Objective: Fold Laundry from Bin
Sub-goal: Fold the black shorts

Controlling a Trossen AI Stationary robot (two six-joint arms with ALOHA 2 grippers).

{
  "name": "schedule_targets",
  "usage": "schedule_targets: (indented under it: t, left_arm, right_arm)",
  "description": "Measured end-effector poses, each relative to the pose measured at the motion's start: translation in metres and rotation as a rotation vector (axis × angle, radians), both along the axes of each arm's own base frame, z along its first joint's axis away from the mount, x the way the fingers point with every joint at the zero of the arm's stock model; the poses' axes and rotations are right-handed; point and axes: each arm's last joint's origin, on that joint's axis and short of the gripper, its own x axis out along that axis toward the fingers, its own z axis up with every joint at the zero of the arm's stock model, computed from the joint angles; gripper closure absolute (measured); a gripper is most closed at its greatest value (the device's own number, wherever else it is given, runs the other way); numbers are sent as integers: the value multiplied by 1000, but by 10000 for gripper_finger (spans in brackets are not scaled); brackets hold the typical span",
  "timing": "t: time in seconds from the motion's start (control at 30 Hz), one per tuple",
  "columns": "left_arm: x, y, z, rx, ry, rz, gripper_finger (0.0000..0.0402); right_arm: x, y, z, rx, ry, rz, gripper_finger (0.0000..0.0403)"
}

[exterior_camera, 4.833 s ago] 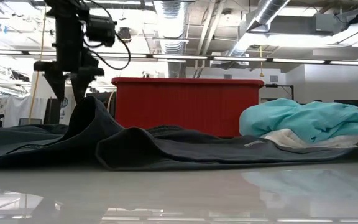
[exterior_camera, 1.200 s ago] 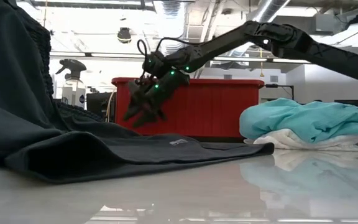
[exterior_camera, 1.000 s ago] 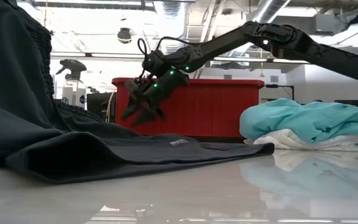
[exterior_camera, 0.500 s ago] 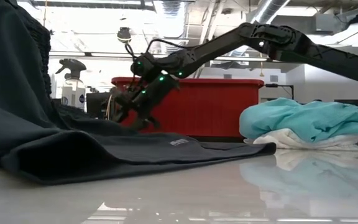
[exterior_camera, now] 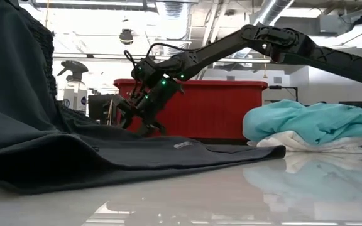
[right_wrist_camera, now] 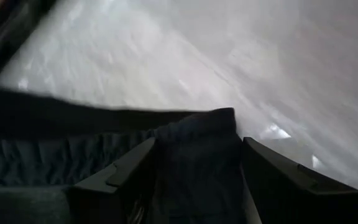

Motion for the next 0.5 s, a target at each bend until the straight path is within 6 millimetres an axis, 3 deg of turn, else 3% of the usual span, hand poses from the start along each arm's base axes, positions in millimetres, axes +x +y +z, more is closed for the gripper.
schedule_targets:
  t: [0.2,0.33,0.5]
  left_arm:
    - [0,0,0,24,3,-16,401]
    - [0,0,0,25,3,-16,401]
    - [0,0,0,25,3,-17,401]
  right_arm:
    - [-1,-14,6,84,-77,-192,151]
    - [-5,-21,4,91,-52,-126,171]
    - [-2,-11,3,56,-30,-51,200]
